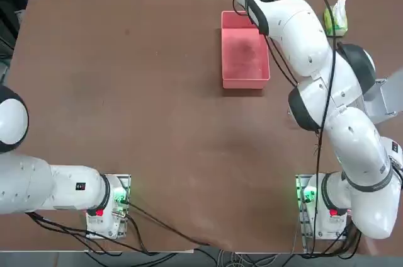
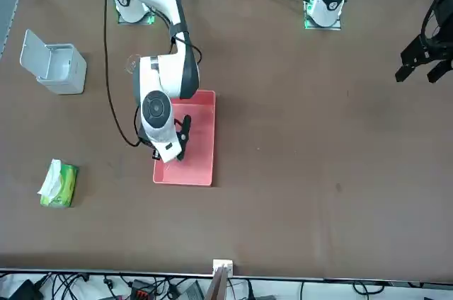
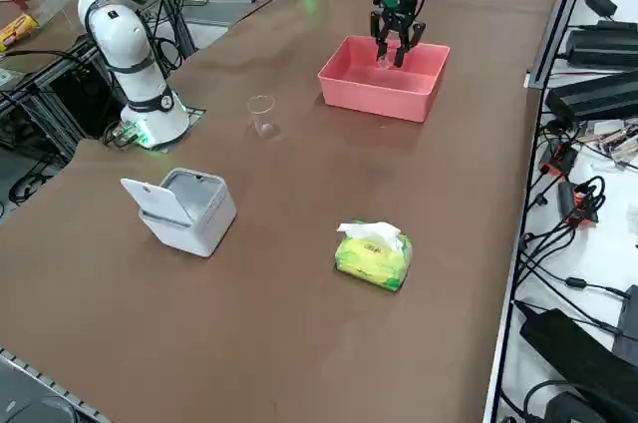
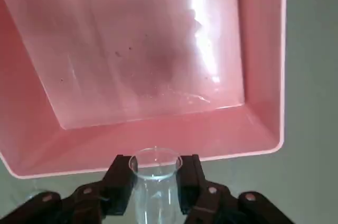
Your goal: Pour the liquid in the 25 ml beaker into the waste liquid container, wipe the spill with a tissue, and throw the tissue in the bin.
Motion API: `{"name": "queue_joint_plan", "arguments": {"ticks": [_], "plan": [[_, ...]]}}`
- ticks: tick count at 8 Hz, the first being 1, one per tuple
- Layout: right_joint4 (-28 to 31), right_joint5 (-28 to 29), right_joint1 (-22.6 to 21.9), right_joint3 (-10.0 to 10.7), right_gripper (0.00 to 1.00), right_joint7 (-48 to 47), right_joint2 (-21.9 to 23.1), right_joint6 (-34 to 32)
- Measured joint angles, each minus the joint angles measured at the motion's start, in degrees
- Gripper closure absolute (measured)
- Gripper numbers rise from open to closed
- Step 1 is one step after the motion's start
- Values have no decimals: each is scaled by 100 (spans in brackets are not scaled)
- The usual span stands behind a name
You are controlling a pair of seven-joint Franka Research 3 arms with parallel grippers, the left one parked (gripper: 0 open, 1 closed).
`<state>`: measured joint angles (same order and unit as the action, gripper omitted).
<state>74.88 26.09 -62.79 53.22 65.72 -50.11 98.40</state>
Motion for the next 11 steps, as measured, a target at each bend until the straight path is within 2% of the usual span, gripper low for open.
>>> {"name": "queue_joint_plan", "arguments": {"ticks": [3,6,8,11], "plan": [[-193,20,43,7,53,-65,26,-9],[-251,469,116,59,53,-66,243,-37],[-75,976,341,77,53,105,548,-49],[504,1718,861,94,53,1100,1164,-59]]}}
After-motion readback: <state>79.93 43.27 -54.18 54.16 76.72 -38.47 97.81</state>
